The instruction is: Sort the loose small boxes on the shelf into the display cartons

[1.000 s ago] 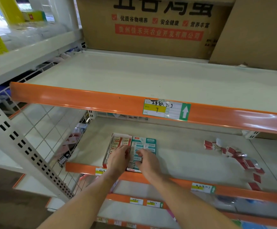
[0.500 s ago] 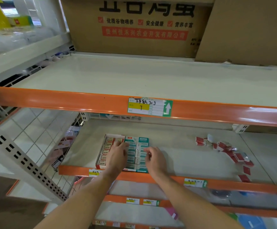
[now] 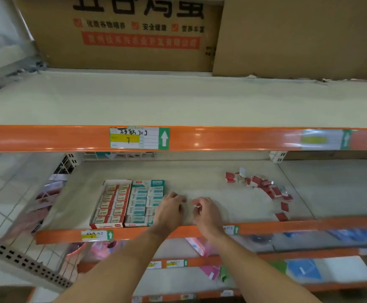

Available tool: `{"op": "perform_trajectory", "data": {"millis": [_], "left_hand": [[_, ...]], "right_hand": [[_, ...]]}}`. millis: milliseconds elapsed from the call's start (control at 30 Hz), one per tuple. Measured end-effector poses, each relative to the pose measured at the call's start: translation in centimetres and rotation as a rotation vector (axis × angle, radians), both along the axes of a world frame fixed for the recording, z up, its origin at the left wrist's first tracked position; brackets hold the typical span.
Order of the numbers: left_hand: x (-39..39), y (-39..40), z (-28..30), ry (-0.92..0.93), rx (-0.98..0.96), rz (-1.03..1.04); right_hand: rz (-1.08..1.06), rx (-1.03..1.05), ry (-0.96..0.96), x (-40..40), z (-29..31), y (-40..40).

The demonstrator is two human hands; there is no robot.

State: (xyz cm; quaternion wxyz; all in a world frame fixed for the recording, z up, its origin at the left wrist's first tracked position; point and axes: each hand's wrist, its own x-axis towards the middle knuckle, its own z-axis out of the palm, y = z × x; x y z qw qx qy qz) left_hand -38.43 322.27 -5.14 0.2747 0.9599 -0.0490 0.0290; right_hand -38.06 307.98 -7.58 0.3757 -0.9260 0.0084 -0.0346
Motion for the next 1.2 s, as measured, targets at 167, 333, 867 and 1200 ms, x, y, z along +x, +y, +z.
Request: {"op": "perform_trajectory", "data": {"millis": [167,333,867,1200], "left_hand": [[0.5,-4.4,-0.1,0.031,0.005,-0.068],[0.8,-8.0,-0.3,0.076,0.022,-0.118],[1.4,-20.1,-0.5,0.104,0.099,-0.272],[1.1,-28.6,-1.7,0.121,0.115,-0.409]], "right_hand": [[-0.038,-0.017,0.011,-0.1,0.2,-4.2],[-0.069,-0.035,0.037,-0.3,0.3,-7.8],[-0.282,-0.206,0.019,-1.0,0.0,-20.7],[-0.275,-0.092,0.081,0.1,-1.5,-28.4]]}}
